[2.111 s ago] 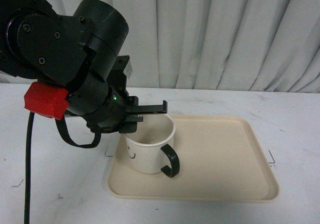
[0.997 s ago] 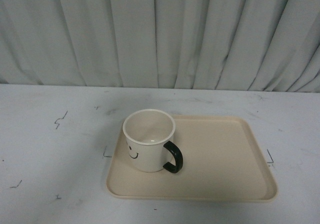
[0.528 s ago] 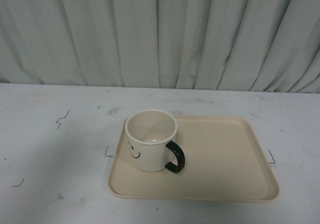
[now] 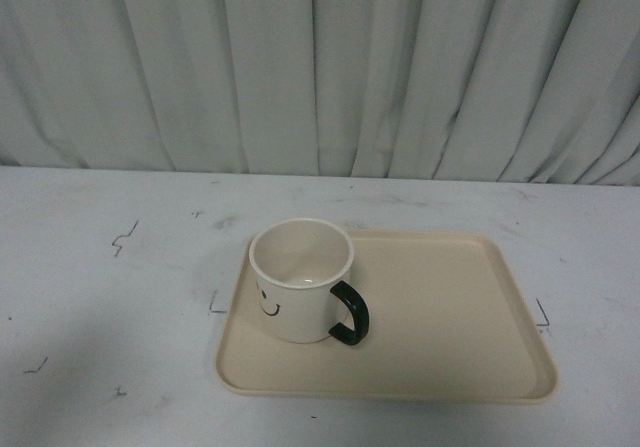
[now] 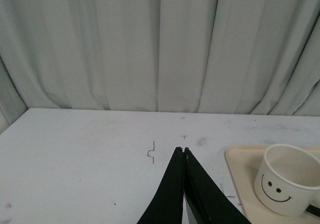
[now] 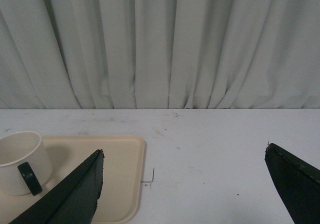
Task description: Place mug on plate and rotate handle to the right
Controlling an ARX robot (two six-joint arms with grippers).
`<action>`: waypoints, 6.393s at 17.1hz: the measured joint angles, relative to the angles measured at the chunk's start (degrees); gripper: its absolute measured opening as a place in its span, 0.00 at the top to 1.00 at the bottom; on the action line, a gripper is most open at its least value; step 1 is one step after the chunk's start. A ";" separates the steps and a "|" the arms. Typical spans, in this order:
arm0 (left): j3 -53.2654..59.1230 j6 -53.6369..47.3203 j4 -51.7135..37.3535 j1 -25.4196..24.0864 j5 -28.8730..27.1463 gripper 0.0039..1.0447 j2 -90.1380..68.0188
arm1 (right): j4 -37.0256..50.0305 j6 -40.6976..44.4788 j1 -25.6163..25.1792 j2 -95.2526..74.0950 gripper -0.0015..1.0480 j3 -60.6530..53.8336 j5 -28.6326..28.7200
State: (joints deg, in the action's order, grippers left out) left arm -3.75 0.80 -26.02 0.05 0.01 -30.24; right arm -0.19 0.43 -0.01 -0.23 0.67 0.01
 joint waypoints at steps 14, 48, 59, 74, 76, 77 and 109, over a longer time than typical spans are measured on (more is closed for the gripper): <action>3.30 0.02 15.87 0.00 0.00 0.99 20.04 | 0.00 0.00 0.00 0.00 0.06 0.00 -0.02; 3.26 -0.02 26.23 0.00 0.00 0.06 29.83 | -0.98 -31.06 26.27 -119.10 0.06 73.20 -3.19; 3.26 -0.02 26.21 0.00 -0.02 0.06 29.83 | 0.26 -36.04 28.89 -119.80 0.06 72.00 -1.25; 3.26 -0.02 26.23 0.00 -0.02 0.06 29.83 | 2.03 -35.60 28.50 -118.66 0.97 67.43 -0.22; 3.26 -0.02 26.23 0.00 -0.02 0.06 29.83 | 1.95 -32.09 25.73 -114.64 0.97 65.59 1.07; 3.26 -0.02 26.23 0.00 -0.02 0.06 29.83 | 1.95 -29.07 23.39 -111.80 0.97 64.81 1.79; 3.26 -0.02 26.23 0.00 -0.02 0.06 29.83 | -11.76 15.56 4.83 -118.68 0.97 72.61 14.78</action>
State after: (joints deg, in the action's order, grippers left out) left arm -0.49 0.78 0.21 0.05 -0.01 -0.40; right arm -11.94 15.99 4.82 -118.91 73.28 14.79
